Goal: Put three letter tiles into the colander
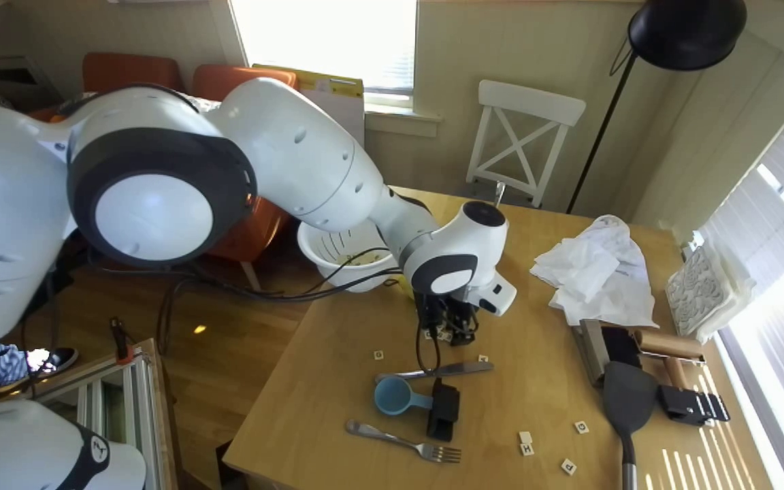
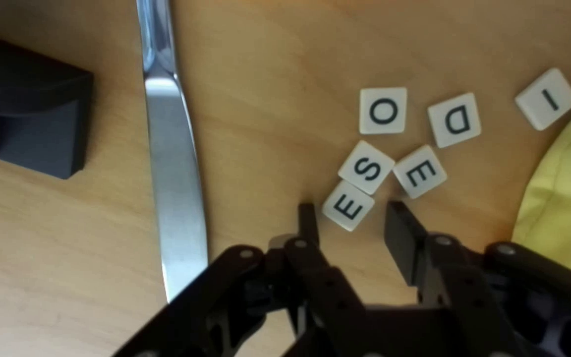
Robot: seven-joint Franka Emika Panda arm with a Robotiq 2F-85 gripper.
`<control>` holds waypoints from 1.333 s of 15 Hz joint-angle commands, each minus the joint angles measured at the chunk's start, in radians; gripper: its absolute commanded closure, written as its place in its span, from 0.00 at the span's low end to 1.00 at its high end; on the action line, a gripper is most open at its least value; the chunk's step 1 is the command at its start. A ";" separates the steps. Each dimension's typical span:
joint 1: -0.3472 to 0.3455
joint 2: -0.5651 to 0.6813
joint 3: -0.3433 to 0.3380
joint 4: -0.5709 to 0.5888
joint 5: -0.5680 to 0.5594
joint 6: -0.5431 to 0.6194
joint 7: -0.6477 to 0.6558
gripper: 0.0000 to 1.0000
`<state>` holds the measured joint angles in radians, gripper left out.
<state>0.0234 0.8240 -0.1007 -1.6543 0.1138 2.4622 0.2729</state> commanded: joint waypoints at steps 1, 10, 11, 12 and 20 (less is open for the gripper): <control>0.017 -0.012 -0.015 -0.012 -0.025 -0.036 0.032 0.60; 0.019 -0.011 -0.013 -0.011 -0.025 -0.046 0.028 0.77; 0.018 -0.013 -0.011 -0.014 -0.023 -0.044 0.027 0.91; 0.016 -0.016 -0.009 -0.014 -0.020 -0.042 0.024 0.95; 0.017 -0.052 -0.007 -0.031 -0.019 -0.031 0.025 0.75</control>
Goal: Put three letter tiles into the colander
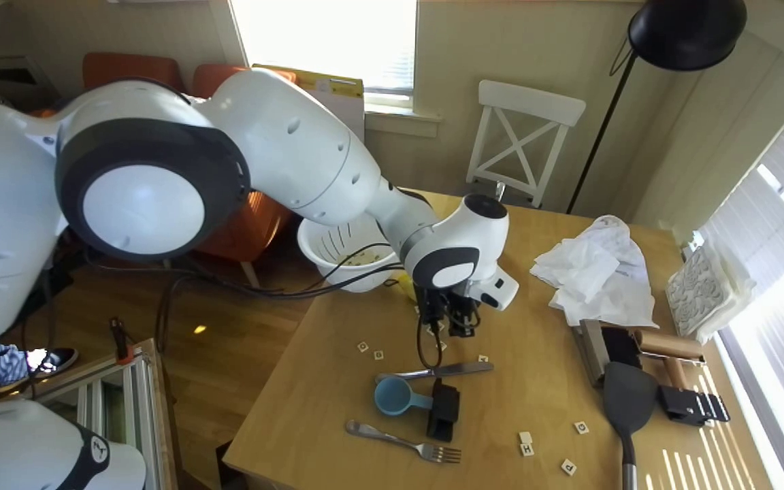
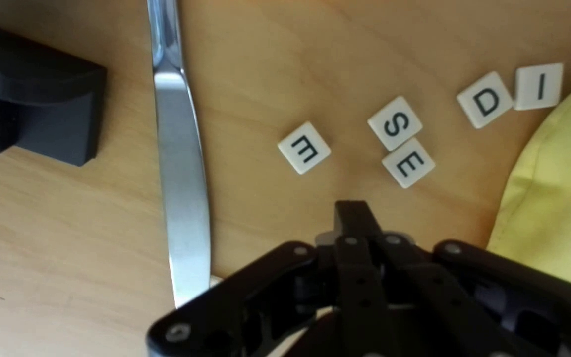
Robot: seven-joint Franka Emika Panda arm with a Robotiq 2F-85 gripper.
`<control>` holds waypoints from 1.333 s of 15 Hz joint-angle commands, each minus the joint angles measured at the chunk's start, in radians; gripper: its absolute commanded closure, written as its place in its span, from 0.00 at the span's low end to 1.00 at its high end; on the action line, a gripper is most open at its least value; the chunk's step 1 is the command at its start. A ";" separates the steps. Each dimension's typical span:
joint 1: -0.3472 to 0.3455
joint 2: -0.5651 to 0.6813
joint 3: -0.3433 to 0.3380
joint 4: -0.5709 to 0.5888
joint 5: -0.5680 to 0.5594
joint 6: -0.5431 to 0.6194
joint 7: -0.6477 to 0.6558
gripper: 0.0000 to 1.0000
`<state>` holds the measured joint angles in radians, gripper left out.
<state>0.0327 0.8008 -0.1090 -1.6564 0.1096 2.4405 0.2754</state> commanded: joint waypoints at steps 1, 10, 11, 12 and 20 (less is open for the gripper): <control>0.010 -0.032 0.000 -0.034 -0.016 -0.009 0.024 0.67; -0.006 -0.146 0.010 -0.187 -0.065 0.039 -0.121 0.24; -0.021 -0.163 0.022 -0.210 -0.077 0.056 -0.179 0.14; -0.037 -0.173 0.037 -0.228 -0.079 0.079 -0.231 0.09; -0.177 -0.165 0.168 -0.282 -0.039 0.142 -0.564 0.19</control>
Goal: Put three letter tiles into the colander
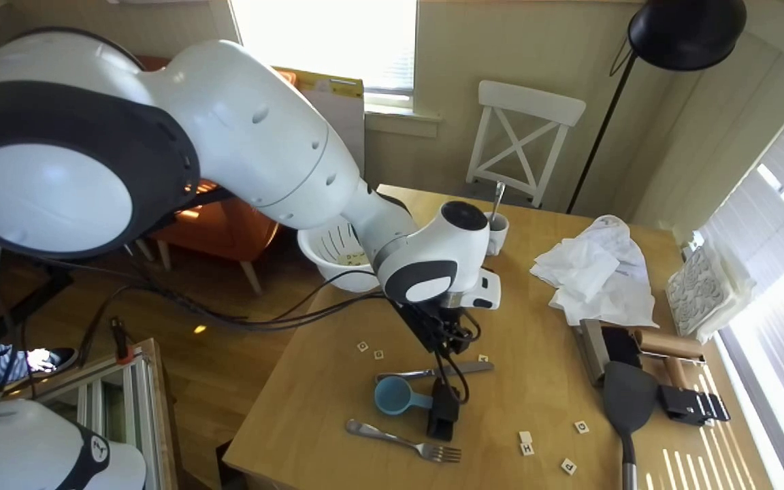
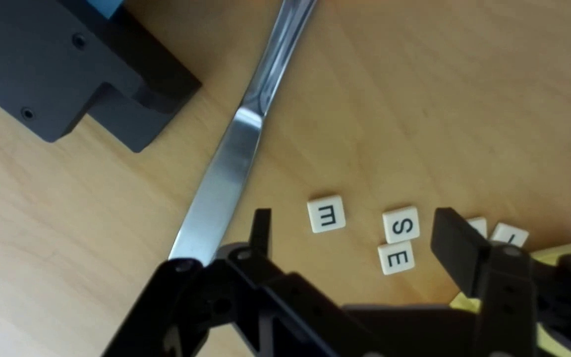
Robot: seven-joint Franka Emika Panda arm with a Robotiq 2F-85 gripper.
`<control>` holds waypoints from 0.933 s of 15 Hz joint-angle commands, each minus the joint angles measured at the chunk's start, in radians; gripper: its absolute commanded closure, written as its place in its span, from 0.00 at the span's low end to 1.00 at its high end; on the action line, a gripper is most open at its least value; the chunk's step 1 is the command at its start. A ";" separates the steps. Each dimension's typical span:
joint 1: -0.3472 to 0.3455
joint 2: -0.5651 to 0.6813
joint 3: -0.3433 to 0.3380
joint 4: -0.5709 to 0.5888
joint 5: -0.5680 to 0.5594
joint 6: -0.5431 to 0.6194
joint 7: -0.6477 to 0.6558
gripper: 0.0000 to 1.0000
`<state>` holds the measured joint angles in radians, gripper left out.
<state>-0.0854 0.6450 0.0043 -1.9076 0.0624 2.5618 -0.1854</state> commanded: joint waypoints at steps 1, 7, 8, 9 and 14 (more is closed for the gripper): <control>-0.068 -0.005 0.062 -0.026 0.004 0.013 -0.128 0.20; -0.075 0.010 0.058 -0.010 -0.014 0.021 -0.168 0.44; -0.070 0.012 0.055 -0.006 -0.017 0.019 -0.162 0.43; -0.066 0.013 0.054 -0.005 -0.016 0.020 -0.154 0.49; -0.048 0.016 0.047 -0.002 -0.022 0.019 -0.134 0.53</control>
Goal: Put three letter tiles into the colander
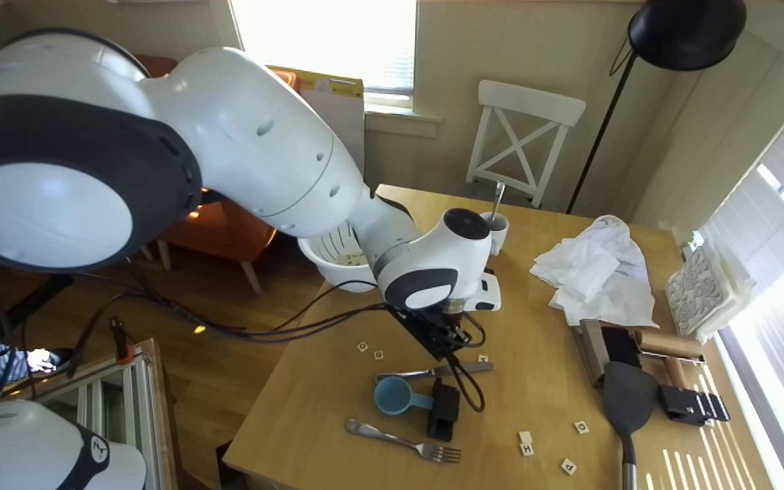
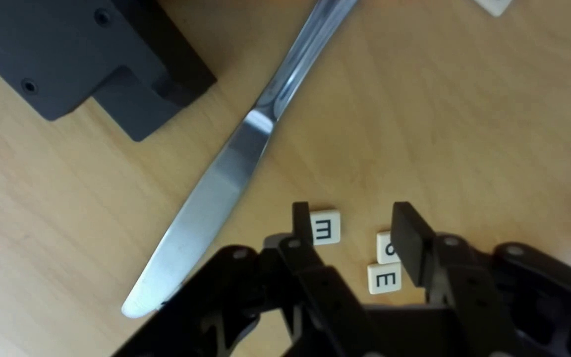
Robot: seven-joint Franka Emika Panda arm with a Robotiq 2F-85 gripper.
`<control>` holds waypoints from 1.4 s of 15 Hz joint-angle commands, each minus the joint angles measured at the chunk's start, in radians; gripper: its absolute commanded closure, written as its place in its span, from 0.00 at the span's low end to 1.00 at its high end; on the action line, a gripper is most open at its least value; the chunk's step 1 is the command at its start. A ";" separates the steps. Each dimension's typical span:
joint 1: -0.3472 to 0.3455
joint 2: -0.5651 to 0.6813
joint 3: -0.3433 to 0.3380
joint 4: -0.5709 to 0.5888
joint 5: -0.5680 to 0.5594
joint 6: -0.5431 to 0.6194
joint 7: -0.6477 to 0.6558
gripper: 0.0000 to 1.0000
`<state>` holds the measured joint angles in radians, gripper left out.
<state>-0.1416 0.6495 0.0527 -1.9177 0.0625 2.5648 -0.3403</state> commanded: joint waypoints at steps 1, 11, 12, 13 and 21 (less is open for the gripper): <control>0.010 0.013 -0.002 0.009 -0.022 0.019 0.023 0.53; 0.034 0.051 -0.031 0.025 -0.058 0.063 0.050 0.59; 0.039 0.055 -0.036 0.028 -0.066 0.070 0.054 0.59; 0.041 0.057 -0.039 0.031 -0.072 0.073 0.058 0.63; 0.060 0.074 -0.054 0.048 -0.101 0.067 0.078 0.66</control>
<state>-0.0982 0.7048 0.0132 -1.8941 0.0007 2.6288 -0.3010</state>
